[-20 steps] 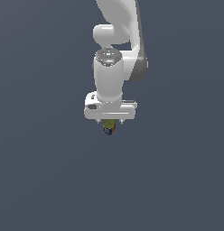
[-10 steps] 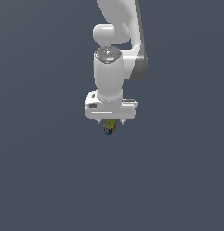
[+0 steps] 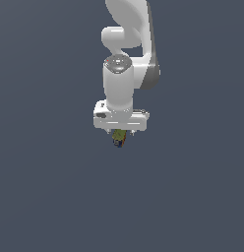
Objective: Pick up the object and move it to a goal position.
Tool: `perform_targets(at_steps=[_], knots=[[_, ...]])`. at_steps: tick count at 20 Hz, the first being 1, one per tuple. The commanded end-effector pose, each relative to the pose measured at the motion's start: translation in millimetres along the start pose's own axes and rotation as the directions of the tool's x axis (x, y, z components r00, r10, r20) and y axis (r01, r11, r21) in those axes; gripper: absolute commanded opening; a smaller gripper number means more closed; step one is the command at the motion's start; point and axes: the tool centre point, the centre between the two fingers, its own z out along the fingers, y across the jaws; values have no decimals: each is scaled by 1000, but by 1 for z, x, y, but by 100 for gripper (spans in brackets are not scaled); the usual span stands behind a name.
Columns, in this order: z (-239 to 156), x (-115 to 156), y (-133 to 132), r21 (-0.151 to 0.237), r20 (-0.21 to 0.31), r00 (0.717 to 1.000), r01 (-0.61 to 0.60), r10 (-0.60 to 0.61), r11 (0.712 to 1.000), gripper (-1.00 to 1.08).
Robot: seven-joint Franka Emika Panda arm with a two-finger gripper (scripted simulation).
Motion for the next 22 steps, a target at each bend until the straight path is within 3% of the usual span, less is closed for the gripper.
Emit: perform_targets(at_steps=[1,12,22], knots=[[9,-8,1,-2,5,1000,-31,31,1000,100],[52,-58,10,-20,24,979,-202,202,979,100],[60,-67,11,-25,28,972,-231,231,973,100]])
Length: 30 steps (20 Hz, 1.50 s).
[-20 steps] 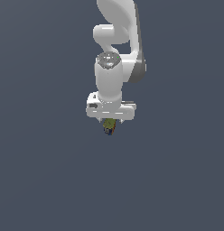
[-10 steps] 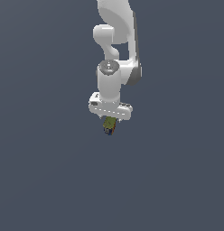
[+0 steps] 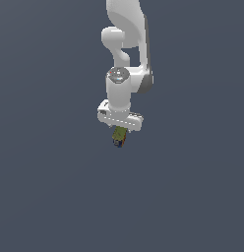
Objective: Pick up the object and move it to a goal position.
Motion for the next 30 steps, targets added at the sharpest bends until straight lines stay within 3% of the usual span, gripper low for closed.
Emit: perform_targets(at_steps=[1,16,17,30], knots=[[3,0,0,0,0,1000,0,0,1000,100],[50,-1,0,0,0,1000,-4,4,1000,100],[50,-1,0,0,0,1000,-4,4,1000,-100],[47,-1,1,0,0,1000,-4,4,1000,-100]])
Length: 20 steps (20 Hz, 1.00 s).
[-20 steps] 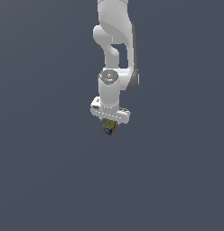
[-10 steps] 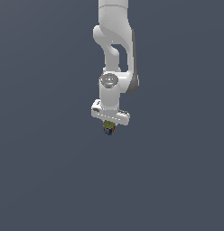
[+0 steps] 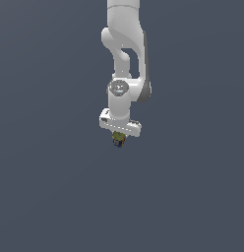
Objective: Pick up the object and move it to a goal position.
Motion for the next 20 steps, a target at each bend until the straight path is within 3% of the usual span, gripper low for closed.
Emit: perform_targets(at_steps=[1,10,20], knots=[[-4,2,1,1,-2,1000,0,0,1000,-100],[-44,15,13,1,-2,1000,0,0,1000,-100],[-133,44,39,1,-2,1000,-1,1,1000,-100]])
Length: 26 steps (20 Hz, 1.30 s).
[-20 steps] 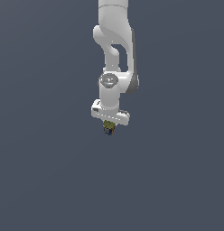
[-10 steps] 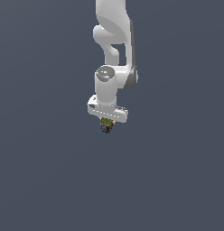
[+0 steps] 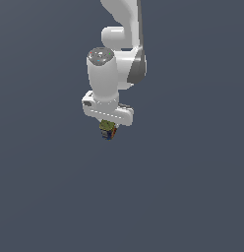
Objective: Pick up the object and move it to a goal position.
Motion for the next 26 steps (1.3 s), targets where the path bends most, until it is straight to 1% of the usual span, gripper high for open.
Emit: perform_targets(at_steps=[1,15,26], knots=[[-27,9,7,1,-4,1000,0,0,1000,-100],[-160,55,45,0,-4,1000,0,0,1000,-100],[-236,84,66,0,-4,1000,1,-1,1000,-100]])
